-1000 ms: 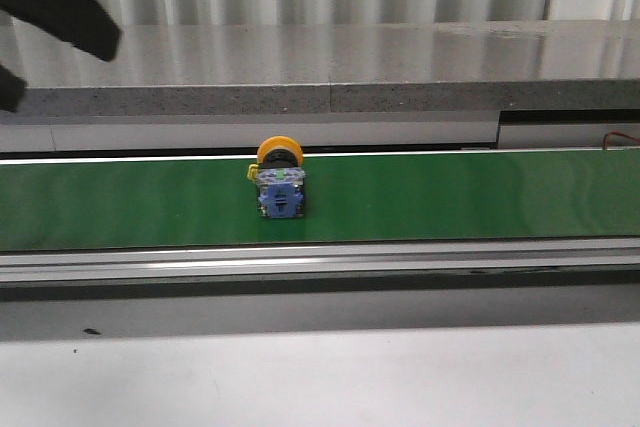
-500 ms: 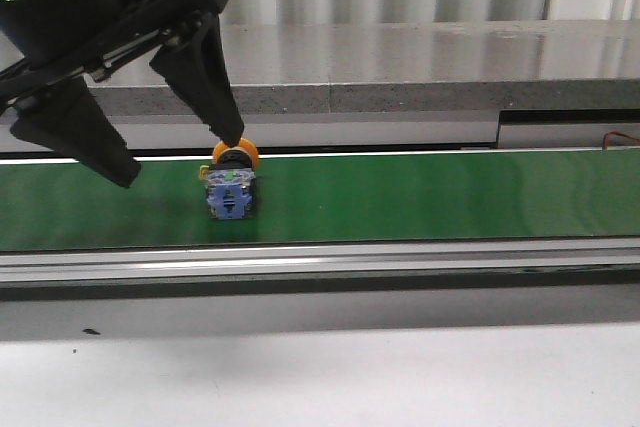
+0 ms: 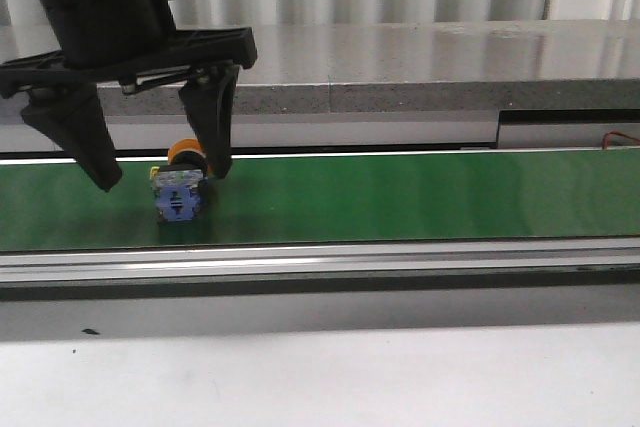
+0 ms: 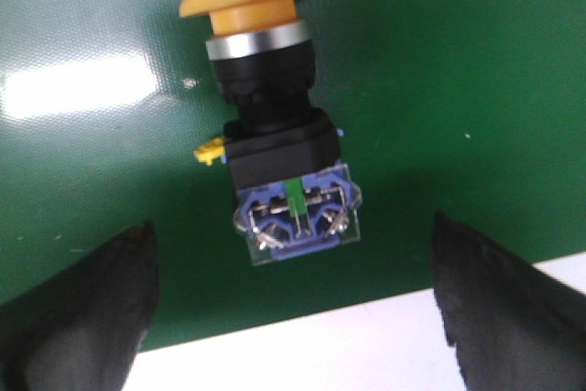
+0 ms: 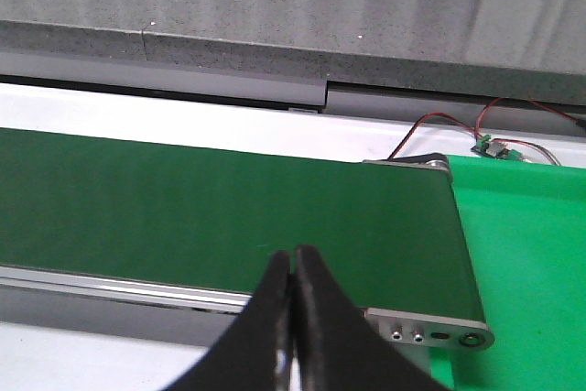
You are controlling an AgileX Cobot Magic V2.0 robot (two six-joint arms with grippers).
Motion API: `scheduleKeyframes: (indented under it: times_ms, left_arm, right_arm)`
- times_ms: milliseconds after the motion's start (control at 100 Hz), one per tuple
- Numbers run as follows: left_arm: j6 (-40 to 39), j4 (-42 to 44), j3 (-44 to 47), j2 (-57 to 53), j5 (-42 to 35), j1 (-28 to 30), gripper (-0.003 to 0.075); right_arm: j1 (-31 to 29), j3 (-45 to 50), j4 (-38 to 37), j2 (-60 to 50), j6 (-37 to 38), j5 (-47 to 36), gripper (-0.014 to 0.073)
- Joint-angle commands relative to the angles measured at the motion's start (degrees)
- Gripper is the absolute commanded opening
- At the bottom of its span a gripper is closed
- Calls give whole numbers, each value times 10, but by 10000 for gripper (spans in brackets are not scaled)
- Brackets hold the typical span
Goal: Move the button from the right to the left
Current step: 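Close the left gripper around the button's contact block, then lift the button off the belt and carry it over the blue tray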
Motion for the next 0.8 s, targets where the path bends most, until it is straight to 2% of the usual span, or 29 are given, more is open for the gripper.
scheduleKeyframes:
  times_ms: [0,280,350,470,570,660,790]
  left_arm:
    - [-20,11,-19,-17,-3,-4,567]
    - [-35,31,-19,7,-13,12,550]
    - [-42,33,-19,10,-13,13,489]
    - [-46,37,-19,10,-18,13,286]
    - [-46,41,-19,9,-15,13,159]
    - [-46,42,-19,4,-5,13,115]
    - [-46,58,-19,-17,16,13,115]
  right_arm:
    - [1,-15,1,5,-5,-45,-67]
    - [1,-15,1,5,-5,-45,-67]
    - [1,-15,1,5,-5,-45,-67]
    - [1,-15,1,5,-5,-45,-67]
    - [1,-15,1,5,-5,-45,-67]
    - [1,-15,1,5,-5,-45,-67]
    - [1,-15,1,5,-5,-45,-67]
